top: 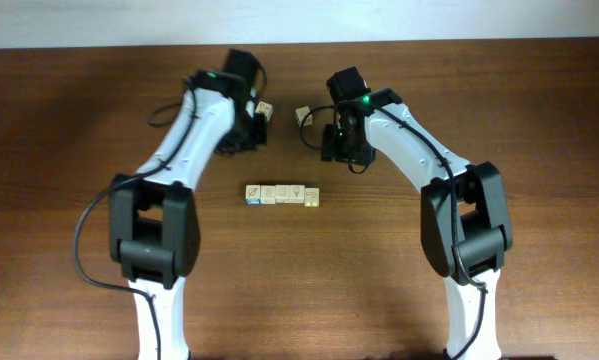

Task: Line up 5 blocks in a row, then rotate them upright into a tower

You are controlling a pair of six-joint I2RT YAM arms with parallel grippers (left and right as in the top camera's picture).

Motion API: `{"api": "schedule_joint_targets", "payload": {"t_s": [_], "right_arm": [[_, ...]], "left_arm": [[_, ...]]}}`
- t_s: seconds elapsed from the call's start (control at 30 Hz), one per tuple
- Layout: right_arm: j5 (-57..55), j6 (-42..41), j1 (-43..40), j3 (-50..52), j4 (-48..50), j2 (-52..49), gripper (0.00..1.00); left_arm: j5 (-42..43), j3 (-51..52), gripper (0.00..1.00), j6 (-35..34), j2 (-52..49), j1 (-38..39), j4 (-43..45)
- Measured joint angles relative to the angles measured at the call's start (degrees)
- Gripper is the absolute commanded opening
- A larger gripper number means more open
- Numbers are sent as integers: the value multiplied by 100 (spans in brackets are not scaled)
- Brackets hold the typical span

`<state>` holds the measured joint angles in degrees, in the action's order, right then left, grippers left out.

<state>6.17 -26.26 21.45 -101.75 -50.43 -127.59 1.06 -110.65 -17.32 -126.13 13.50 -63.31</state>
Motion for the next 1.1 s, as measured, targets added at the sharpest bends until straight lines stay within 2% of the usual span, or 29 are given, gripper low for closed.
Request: {"api": "schedule_joint_targets", "payload": {"t_s": [0.1,0.27,0.6,1.1], "right_arm": [[149,55,146,0,284,0,55],[-216,-70,933,0,529,-2,54],[-817,-686,1447,0,527,-37,28],[-809,-975,1541,0,400,-190,27]], "left_arm": [[-170,-142,15,4,0,-581,-57],[-216,-142,16,24,0,-1121,-236],[-214,-142,17,24,0,-1169,-313],[-214,-142,18,24,0,-1169,-339]]}}
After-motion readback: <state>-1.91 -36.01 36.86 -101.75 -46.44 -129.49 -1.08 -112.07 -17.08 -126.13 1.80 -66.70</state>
